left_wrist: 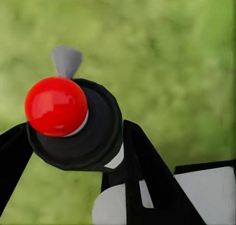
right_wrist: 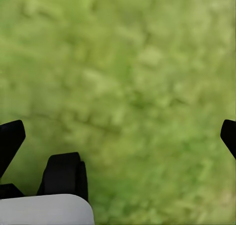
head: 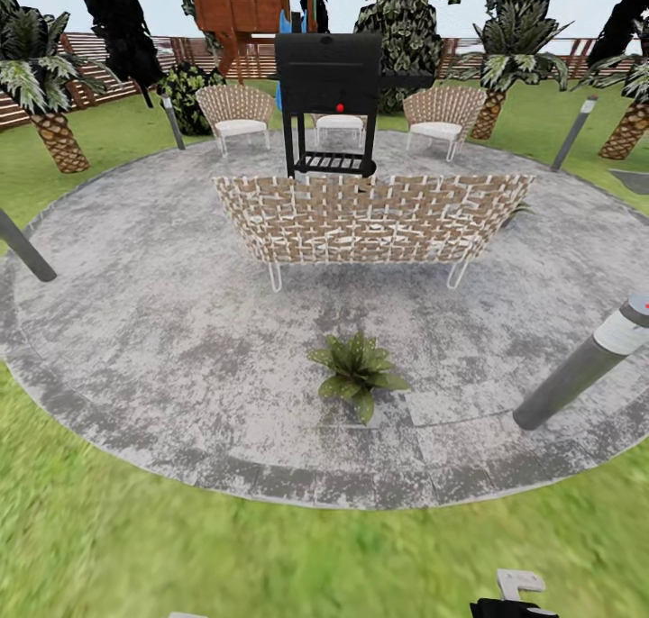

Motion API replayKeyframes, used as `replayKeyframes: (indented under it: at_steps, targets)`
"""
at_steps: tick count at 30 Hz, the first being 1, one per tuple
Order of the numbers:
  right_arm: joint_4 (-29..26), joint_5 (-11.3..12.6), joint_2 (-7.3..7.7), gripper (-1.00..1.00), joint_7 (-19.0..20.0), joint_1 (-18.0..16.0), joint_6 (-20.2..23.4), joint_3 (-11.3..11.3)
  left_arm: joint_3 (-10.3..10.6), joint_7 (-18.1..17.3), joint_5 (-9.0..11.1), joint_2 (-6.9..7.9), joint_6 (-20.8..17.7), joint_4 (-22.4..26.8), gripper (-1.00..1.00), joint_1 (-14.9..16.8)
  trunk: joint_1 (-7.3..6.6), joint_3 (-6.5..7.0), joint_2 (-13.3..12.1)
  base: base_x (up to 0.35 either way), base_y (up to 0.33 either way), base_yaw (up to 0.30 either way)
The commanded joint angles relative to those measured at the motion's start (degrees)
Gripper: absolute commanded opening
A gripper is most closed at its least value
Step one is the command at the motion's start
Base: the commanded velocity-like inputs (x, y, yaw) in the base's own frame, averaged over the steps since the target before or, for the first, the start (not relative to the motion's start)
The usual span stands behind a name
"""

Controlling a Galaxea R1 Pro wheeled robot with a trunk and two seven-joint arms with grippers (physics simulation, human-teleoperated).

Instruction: Pick up the pesticide atomizer in the garden and spray insectifuge to fully cover both potted plants in the garden.

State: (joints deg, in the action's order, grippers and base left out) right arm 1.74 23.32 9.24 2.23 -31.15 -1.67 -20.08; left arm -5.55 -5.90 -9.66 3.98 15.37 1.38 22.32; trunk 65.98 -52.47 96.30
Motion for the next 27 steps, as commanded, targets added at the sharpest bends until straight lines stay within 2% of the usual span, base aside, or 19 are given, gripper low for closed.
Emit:
replayKeyframes:
  at_steps: [1,14,18,24,27]
  targets:
    - [0.17,0.59,-0.11,1.00,0.23,-0.06,-0.18,-0.48,-0.52,-0.16,-0.54,-0.06,0.18,-0.05,-1.00,0.02,0.00,0.06,0.02,0.000,0.000,0.000]
    - [0.15,0.59,-0.31,1.00,0.15,-0.06,-0.18,-0.56,-0.52,-0.16,-0.49,-1.40,0.18,-0.06,-1.00,0.01,0.00,1.24,0.02,0.000,0.000,0.000]
    - [0.12,0.59,-1.94,1.00,0.15,-0.05,-0.18,-0.49,-0.52,-0.16,-0.53,-1.43,0.21,0.00,-1.00,0.02,0.00,1.60,0.02,0.000,0.000,0.000]
    - [0.19,0.59,-2.96,1.00,0.15,-0.06,-0.16,-0.49,-0.54,0.06,-0.46,-1.35,0.29,0.27,-1.00,0.04,0.00,2.15,0.02,0.000,0.000,0.000]
    - [0.20,0.59,-6.16,1.00,0.16,0.08,-0.15,-0.48,-0.58,0.09,-0.45,-1.34,1.20,0.41,-1.00,0.05,0.00,2.42,0.02,0.000,0.000,0.000]
